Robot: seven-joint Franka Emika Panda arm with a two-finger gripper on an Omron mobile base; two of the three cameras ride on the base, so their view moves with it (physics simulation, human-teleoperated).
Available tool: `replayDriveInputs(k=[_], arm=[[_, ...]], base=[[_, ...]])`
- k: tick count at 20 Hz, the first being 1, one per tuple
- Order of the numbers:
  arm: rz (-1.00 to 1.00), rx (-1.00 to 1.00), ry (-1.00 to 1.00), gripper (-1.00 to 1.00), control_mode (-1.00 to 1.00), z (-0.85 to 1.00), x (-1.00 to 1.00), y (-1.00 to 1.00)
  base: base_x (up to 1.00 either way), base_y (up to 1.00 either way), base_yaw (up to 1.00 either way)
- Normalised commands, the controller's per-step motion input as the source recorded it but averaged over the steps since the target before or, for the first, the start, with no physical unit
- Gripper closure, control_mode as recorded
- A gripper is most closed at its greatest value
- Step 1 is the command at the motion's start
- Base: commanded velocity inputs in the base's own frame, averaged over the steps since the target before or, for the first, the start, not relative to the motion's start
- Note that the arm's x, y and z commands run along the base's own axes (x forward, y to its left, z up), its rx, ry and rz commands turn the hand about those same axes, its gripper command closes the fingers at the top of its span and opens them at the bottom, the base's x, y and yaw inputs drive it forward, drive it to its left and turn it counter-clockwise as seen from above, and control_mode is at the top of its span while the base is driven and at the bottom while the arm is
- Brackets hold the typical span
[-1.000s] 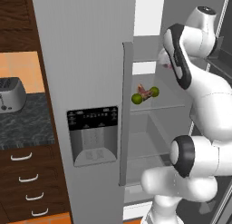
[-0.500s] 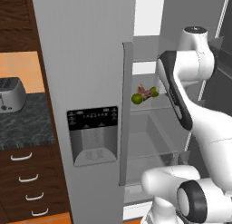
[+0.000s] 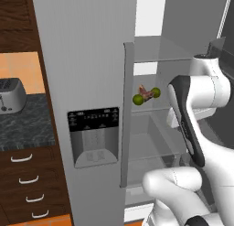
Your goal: Place one lime and one steak in each tupperware on the nearby counter, to pack two identical lunches.
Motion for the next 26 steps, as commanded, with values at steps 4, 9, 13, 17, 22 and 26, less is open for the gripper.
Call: replayDriveInputs(k=[4,9,13,17,22,26], arm=[[0.00,0.05,0.06,1.00,1.00,-0.23,-0.74,0.02],[0.00,0.00,0.00,1.00,1.00,0.00,0.00,0.00],[0.00,0.00,0.00,1.00,1.00,0.00,0.00,0.00],[0.00,0.00,0.00,1.00,1.00,0.00,0.00,0.00],[0.00,0.00,0.00,1.00,1.00,0.00,0.00,0.00],[0.00,0.00,0.00,1.00,1.00,0.00,0.00,0.00]], base=[[-0.25,0.06,0.00],[-0.41,0.92,-0.01],[0.00,1.00,0.00],[0.00,1.00,0.00],[0.00,1.00,0.00],[0.39,1.00,0.00]])
